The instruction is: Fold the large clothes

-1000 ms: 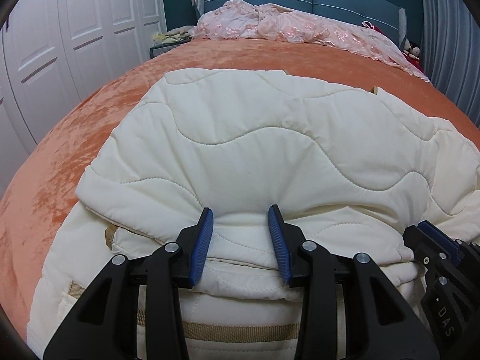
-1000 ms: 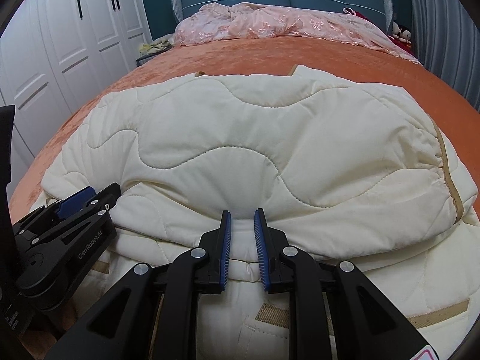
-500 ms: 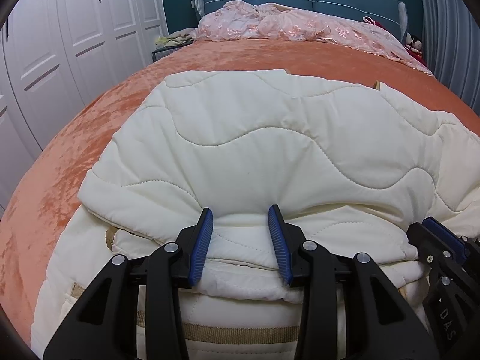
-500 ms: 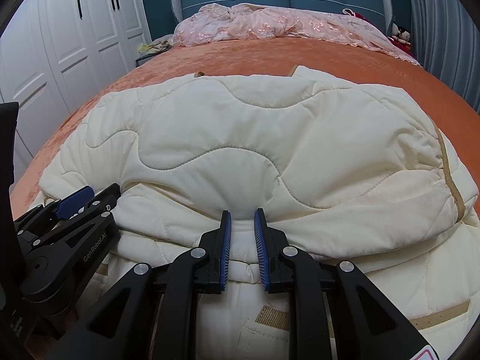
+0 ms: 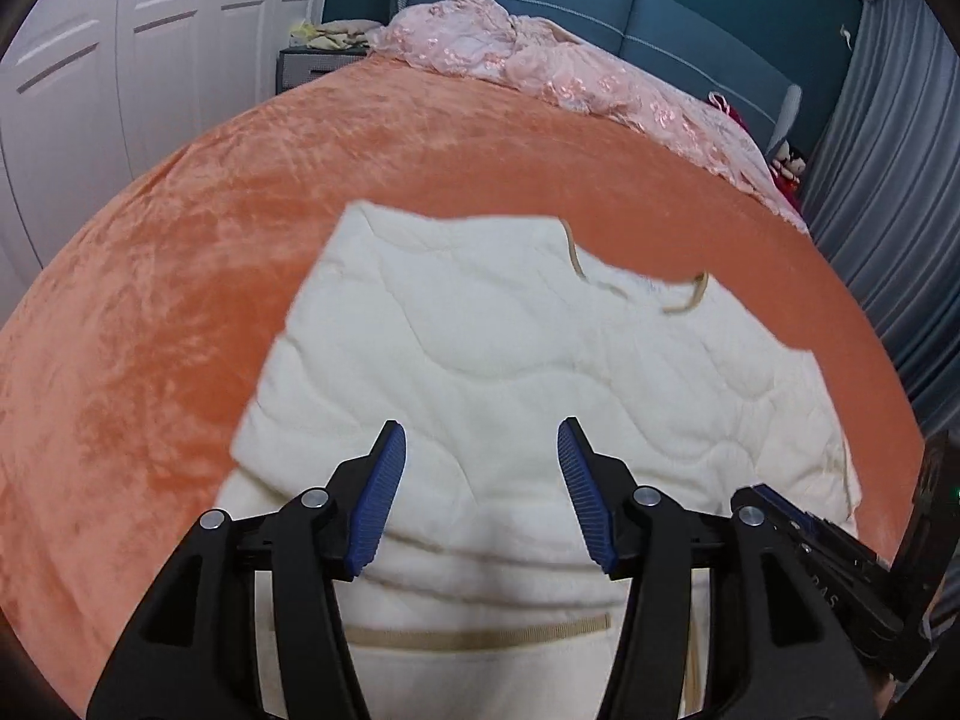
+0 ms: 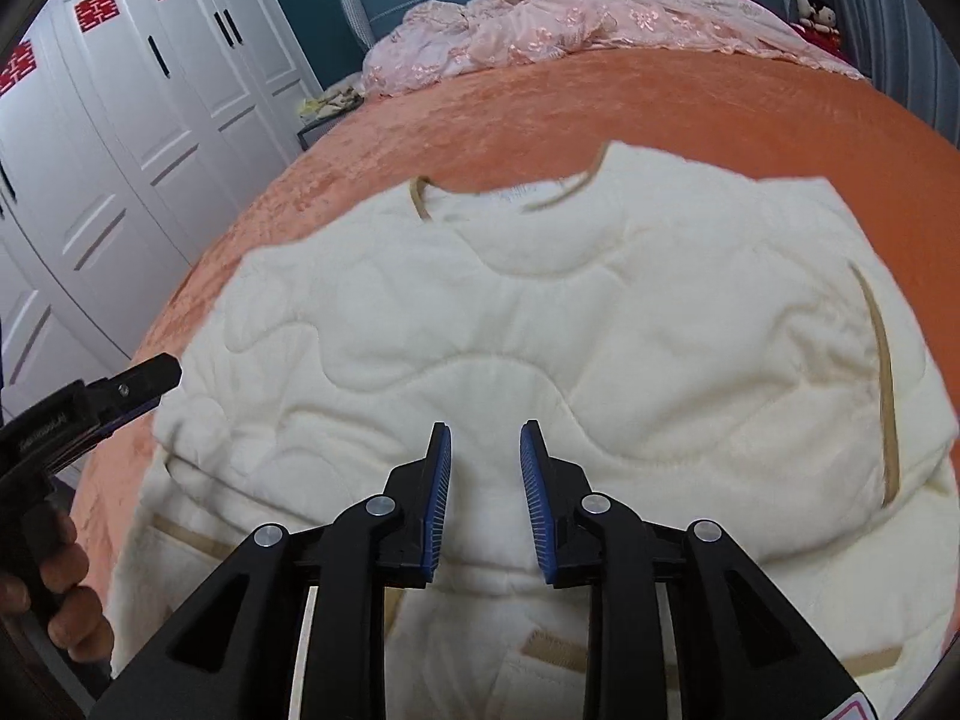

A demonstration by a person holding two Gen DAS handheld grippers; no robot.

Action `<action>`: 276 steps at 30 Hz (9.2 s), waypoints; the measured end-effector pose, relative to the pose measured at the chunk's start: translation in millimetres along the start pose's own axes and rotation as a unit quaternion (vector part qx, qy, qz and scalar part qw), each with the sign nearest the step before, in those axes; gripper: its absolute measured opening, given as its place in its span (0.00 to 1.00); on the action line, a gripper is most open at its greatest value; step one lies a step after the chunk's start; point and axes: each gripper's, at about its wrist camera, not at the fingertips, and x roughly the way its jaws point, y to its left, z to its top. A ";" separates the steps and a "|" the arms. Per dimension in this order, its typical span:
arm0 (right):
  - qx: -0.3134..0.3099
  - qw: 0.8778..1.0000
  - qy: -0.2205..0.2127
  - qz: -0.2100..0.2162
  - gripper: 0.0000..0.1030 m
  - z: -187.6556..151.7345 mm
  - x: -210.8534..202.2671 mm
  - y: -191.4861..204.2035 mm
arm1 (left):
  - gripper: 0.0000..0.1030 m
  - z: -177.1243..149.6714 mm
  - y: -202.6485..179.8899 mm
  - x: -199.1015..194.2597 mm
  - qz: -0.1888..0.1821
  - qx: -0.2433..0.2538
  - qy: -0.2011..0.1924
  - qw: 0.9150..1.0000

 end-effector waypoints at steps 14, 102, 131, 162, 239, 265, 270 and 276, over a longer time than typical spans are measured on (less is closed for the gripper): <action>0.106 0.988 0.056 0.098 0.42 177.2 173.8 26.6 | 0.46 119.4 48.7 154.6 -0.016 -0.102 0.080 0.991; -0.020 0.994 0.110 -0.005 0.00 129.4 152.2 -50.8 | 0.07 80.9 -114.7 212.7 0.015 0.199 0.144 0.969; -0.028 0.998 0.037 -0.048 0.00 129.3 178.3 -50.8 | 0.01 78.3 -116.1 248.0 0.044 0.157 0.039 0.986; 0.227 0.971 0.047 -0.066 0.67 -228.8 -241.5 -173.6 | 0.89 -150.8 127.1 -117.1 0.043 -0.133 0.132 0.981; 0.145 0.977 -0.151 -0.050 0.59 -95.0 -261.8 -114.4 | 0.92 -38.8 51.4 -216.6 0.092 -0.008 -0.111 0.990; 0.147 0.982 -0.052 -0.104 0.08 -52.6 -141.1 -138.6 | 0.14 -41.0 62.0 -39.3 0.060 -0.064 0.079 0.993; 0.155 0.980 -0.019 -0.124 0.08 -66.6 -111.5 -152.5 | 0.15 -53.6 66.4 -2.3 0.087 -0.061 0.100 0.989; 0.157 0.980 -0.010 -0.124 0.08 -78.4 -88.3 -160.6 | 0.18 -72.8 72.2 16.6 0.103 -0.053 0.080 0.990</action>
